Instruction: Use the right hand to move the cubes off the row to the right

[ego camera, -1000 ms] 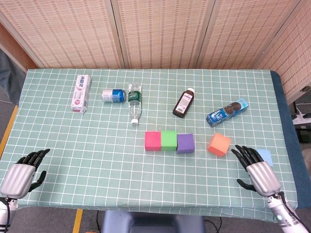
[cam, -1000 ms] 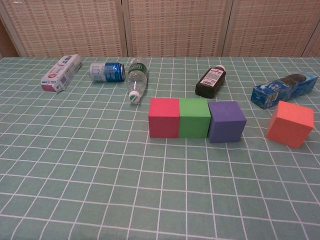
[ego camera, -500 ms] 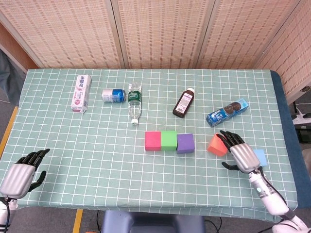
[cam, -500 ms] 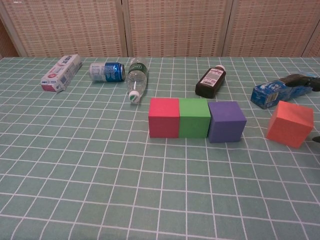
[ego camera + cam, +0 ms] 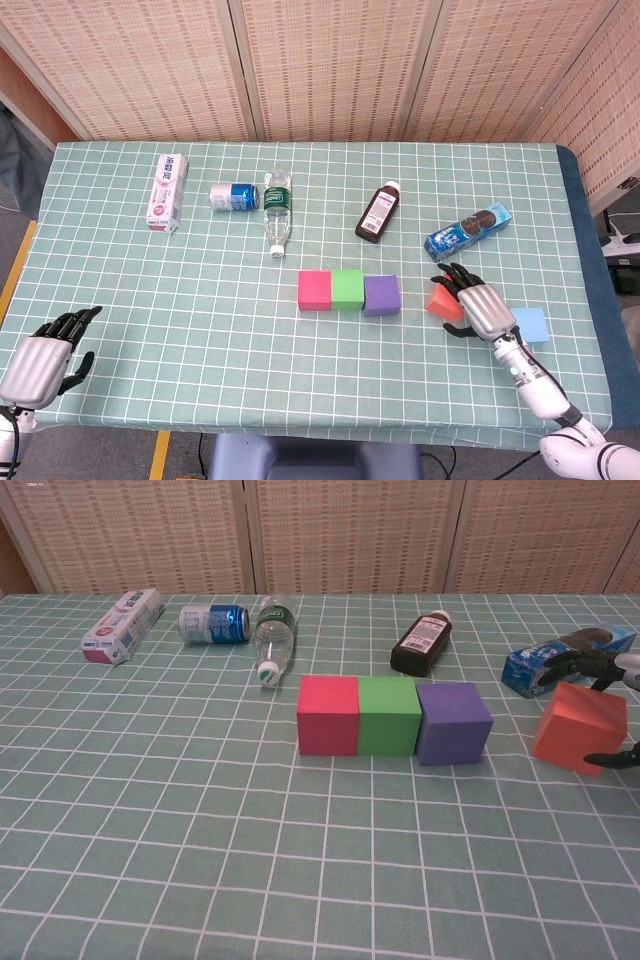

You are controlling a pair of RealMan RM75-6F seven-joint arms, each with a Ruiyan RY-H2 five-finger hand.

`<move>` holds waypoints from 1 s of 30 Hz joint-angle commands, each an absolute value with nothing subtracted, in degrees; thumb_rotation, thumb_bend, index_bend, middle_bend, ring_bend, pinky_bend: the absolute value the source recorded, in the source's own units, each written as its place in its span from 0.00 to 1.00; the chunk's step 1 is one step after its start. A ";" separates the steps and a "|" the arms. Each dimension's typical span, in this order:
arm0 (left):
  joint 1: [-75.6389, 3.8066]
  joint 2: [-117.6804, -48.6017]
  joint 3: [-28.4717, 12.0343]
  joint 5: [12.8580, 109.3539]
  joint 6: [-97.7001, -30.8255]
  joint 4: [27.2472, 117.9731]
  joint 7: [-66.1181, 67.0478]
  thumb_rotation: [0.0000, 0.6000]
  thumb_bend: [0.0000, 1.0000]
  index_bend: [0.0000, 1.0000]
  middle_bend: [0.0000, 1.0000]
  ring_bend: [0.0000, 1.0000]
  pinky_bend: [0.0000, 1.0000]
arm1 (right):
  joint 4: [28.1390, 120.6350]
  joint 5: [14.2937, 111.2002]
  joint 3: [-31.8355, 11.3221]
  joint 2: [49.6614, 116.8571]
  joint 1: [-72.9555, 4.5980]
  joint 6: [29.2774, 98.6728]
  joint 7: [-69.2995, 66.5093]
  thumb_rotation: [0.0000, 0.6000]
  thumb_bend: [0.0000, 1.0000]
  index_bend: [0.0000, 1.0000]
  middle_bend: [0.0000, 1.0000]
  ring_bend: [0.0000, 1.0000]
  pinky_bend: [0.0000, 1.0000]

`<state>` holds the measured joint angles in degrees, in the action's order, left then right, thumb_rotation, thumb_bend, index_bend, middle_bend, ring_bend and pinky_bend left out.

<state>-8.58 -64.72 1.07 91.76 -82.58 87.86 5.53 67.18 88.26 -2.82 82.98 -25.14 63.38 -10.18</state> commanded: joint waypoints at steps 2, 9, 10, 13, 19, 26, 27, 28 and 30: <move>-8.55 -64.75 1.08 91.80 -82.67 87.88 5.61 1.00 0.47 0.13 0.20 0.22 0.40 | 65.82 88.42 -2.62 83.66 -25.05 64.41 -9.84 1.00 0.11 0.27 0.14 0.10 0.35; -8.58 -64.79 1.17 91.89 -82.58 87.95 5.81 1.00 0.47 0.13 0.20 0.22 0.40 | 63.53 88.39 -2.52 84.75 -24.19 66.94 -7.68 1.00 0.12 0.36 0.27 0.23 0.47; -8.59 -64.79 1.18 91.90 -82.57 87.96 5.83 1.00 0.47 0.13 0.20 0.22 0.40 | 63.19 88.41 -2.51 84.87 -24.11 67.21 -7.53 1.00 0.12 0.37 0.29 0.25 0.48; -8.62 -64.81 1.19 91.85 -82.49 87.95 5.89 1.00 0.47 0.13 0.20 0.22 0.40 | 62.28 88.42 -2.50 85.21 -23.80 68.14 -7.19 1.00 0.15 0.41 0.32 0.30 0.53; -8.55 -64.81 1.19 91.88 -82.65 87.94 5.81 1.00 0.47 0.13 0.20 0.22 0.40 | 62.49 88.04 -3.75 84.62 -22.19 72.98 -5.27 1.00 0.24 0.45 0.35 0.34 0.56; -8.65 -64.97 1.25 91.99 -82.48 87.91 6.08 1.00 0.47 0.13 0.20 0.22 0.40 | 65.28 85.16 -5.95 81.70 -19.35 77.54 -0.59 1.00 0.24 0.46 0.35 0.34 0.57; -8.69 -65.01 1.26 91.98 -82.38 87.94 6.20 1.00 0.47 0.13 0.20 0.22 0.40 | 65.57 84.63 -6.19 81.28 -19.08 77.59 -0.39 1.00 0.24 0.46 0.35 0.34 0.57; -8.76 -65.05 1.29 91.93 -82.18 87.99 6.37 1.00 0.47 0.13 0.20 0.22 0.40 | 65.87 84.00 -6.51 80.83 -18.82 77.61 -0.36 1.00 0.24 0.46 0.35 0.34 0.57; -8.87 -65.11 1.31 91.84 -81.87 88.08 6.67 1.00 0.47 0.13 0.20 0.22 0.40 | 66.02 83.18 -6.92 80.39 -18.58 77.43 -0.52 1.00 0.24 0.45 0.35 0.34 0.57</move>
